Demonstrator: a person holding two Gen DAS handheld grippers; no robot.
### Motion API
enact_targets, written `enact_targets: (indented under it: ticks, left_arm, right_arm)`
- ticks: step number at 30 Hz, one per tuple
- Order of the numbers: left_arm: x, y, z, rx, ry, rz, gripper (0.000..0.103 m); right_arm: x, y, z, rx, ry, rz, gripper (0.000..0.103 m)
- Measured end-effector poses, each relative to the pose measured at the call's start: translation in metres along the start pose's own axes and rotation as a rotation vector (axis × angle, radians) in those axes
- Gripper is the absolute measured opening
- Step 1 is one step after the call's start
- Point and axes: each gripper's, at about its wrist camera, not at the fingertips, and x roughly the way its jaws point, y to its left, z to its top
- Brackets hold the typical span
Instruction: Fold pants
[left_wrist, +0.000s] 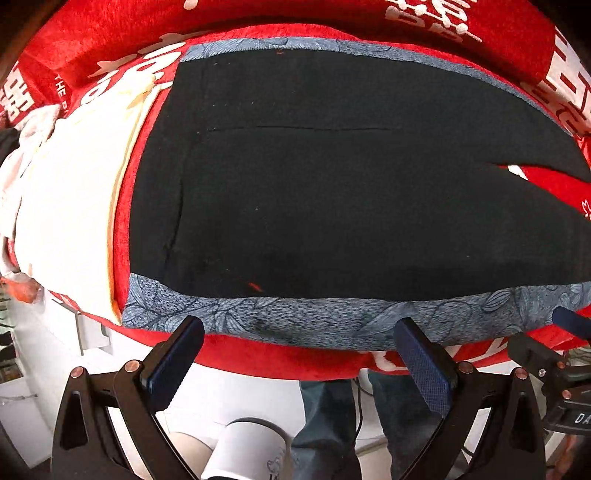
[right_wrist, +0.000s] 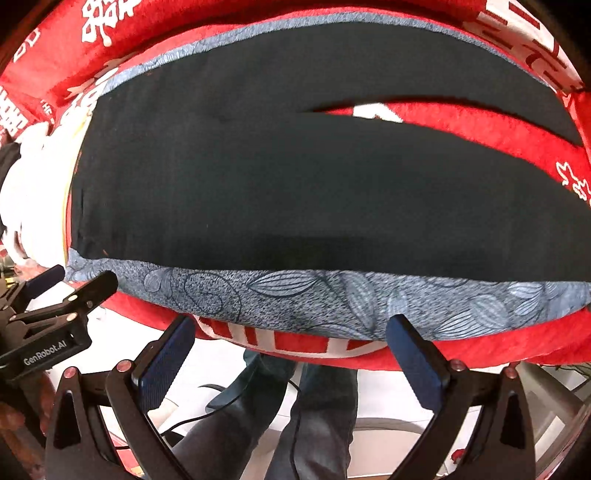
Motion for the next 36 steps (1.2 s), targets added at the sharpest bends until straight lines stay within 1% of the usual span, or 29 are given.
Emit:
enact_targets:
  ticks: [6, 9, 12, 15, 17, 19, 20, 21, 23, 24, 25, 26, 27, 28, 31, 36]
  left_arm:
    - [0.004, 0.014, -0.001, -0.028, -0.006, -0.013, 0.103]
    - [0.005, 0.02, -0.003, -0.046, -0.014, -0.02, 0.103]
    - [0.006, 0.03, -0.003, -0.071, -0.027, -0.051, 0.103]
    - [0.007, 0.048, -0.01, -0.124, -0.059, -0.094, 0.103]
    - [0.01, 0.062, -0.014, -0.161, -0.07, -0.113, 0.103]
    - [0.016, 0.076, -0.018, -0.199, -0.067, -0.137, 0.103]
    - [0.021, 0.083, -0.02, -0.216, -0.061, -0.156, 0.103]
    - [0.024, 0.088, -0.021, -0.233, -0.054, -0.188, 0.103]
    - [0.029, 0.097, -0.025, -0.268, -0.051, -0.255, 0.103]
    - [0.031, 0.1, -0.028, -0.282, -0.055, -0.282, 0.103]
    - [0.032, 0.103, -0.031, -0.294, -0.058, -0.313, 0.098]
    - [0.035, 0.105, -0.033, -0.298, -0.055, -0.327, 0.094]
    - [0.038, 0.105, -0.034, -0.299, -0.047, -0.349, 0.094]
    - [0.04, 0.105, -0.037, -0.302, -0.042, -0.367, 0.094]
    - [0.043, 0.104, -0.039, -0.289, -0.042, -0.381, 0.094]
    - [0.049, 0.109, -0.044, -0.307, -0.042, -0.433, 0.094]
  right_arm:
    - [0.011, 0.009, -0.003, 0.007, 0.008, 0.009, 0.103]
    - [0.014, 0.014, -0.004, -0.002, 0.012, 0.027, 0.103]
    - [0.015, 0.02, -0.007, -0.018, 0.009, 0.065, 0.103]
    - [0.016, 0.028, -0.007, -0.029, -0.005, 0.151, 0.103]
    - [0.02, 0.036, -0.007, -0.031, -0.004, 0.251, 0.103]
    - [0.026, 0.042, -0.01, -0.028, -0.001, 0.317, 0.103]
    - [0.03, 0.044, -0.011, -0.025, 0.003, 0.345, 0.103]
    - [0.038, 0.048, -0.013, -0.016, 0.015, 0.389, 0.103]
    - [0.051, 0.052, -0.018, 0.01, 0.038, 0.45, 0.103]
    - [0.057, 0.054, -0.02, 0.024, 0.046, 0.473, 0.101]
    - [0.061, 0.055, -0.022, 0.033, 0.052, 0.491, 0.096]
    - [0.068, 0.056, -0.025, 0.05, 0.059, 0.51, 0.089]
    - [0.075, 0.057, -0.027, 0.065, 0.069, 0.525, 0.071]
    - [0.08, 0.058, -0.026, 0.079, 0.078, 0.536, 0.062]
    - [0.093, 0.054, -0.031, 0.157, 0.086, 0.578, 0.061]
    - [0.098, 0.028, -0.035, 0.288, 0.045, 0.671, 0.061]
